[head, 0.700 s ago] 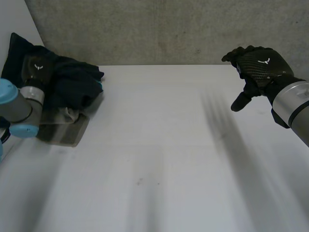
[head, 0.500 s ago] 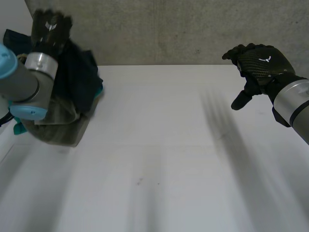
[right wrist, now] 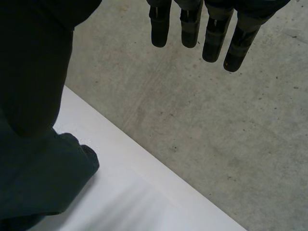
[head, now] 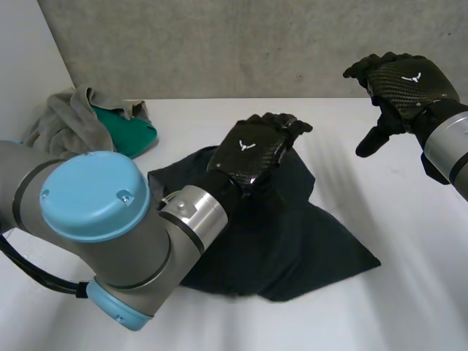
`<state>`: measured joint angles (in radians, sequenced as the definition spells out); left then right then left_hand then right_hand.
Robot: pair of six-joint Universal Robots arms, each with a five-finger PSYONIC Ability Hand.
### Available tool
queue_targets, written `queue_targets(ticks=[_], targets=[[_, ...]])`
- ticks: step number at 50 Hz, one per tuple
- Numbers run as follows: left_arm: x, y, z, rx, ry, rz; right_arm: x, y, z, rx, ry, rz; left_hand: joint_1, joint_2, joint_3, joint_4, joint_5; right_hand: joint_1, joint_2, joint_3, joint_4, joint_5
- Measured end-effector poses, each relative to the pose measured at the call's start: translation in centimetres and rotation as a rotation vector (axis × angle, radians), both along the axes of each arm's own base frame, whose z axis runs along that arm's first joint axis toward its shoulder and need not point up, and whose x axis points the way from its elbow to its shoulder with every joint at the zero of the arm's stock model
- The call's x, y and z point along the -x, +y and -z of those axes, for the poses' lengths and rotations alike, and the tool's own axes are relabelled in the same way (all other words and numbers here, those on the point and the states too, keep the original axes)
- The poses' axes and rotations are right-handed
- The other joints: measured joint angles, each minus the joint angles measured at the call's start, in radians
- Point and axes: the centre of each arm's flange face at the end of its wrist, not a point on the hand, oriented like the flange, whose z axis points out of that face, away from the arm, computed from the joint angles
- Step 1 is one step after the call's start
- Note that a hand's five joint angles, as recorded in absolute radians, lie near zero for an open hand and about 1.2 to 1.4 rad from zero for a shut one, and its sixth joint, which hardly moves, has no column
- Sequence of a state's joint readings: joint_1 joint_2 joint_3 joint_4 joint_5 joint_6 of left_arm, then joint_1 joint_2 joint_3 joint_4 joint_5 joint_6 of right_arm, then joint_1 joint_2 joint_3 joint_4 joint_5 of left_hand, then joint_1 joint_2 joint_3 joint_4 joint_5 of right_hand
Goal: Fold the laundry.
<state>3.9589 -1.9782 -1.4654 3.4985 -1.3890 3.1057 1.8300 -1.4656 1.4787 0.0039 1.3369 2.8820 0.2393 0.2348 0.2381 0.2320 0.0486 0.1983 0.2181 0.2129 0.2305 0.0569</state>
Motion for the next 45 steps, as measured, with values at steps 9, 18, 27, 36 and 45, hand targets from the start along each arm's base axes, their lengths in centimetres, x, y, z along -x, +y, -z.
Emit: queue_targets(ticks=[9,18,27,36,45], targets=[[-3.3,-3.1,-3.4,0.031,0.023,-0.125,-0.3,0.6,1.1,-0.031,0.081,-0.018,0.000,-0.002,0.001,-0.002,0.003,0.000,0.000,0.000,0.000,0.000],[-7.7,-1.7,-0.9,-0.131,-0.128,-0.206,-0.4,1.6,3.9,-0.139,0.255,-0.049,0.072,0.076,0.069,0.079,0.091,0.000,0.000,0.000,0.000,0.000],[-10.3,2.4,3.4,-0.197,-0.310,-0.196,-1.5,2.7,4.6,-0.152,0.289,-0.088,0.122,0.136,0.134,0.139,0.155,0.000,0.000,0.000,0.000,0.000],[-11.6,4.9,5.9,-0.110,-0.488,-0.155,-1.6,2.5,5.1,-0.165,0.296,-0.076,0.122,0.137,0.134,0.139,0.155,0.000,0.000,0.000,0.000,0.000],[-11.7,3.9,6.8,-0.033,-0.528,-0.201,-1.9,2.8,5.4,-0.173,0.300,-0.087,0.204,0.207,0.204,0.211,0.224,0.000,0.000,0.000,0.000,0.000]])
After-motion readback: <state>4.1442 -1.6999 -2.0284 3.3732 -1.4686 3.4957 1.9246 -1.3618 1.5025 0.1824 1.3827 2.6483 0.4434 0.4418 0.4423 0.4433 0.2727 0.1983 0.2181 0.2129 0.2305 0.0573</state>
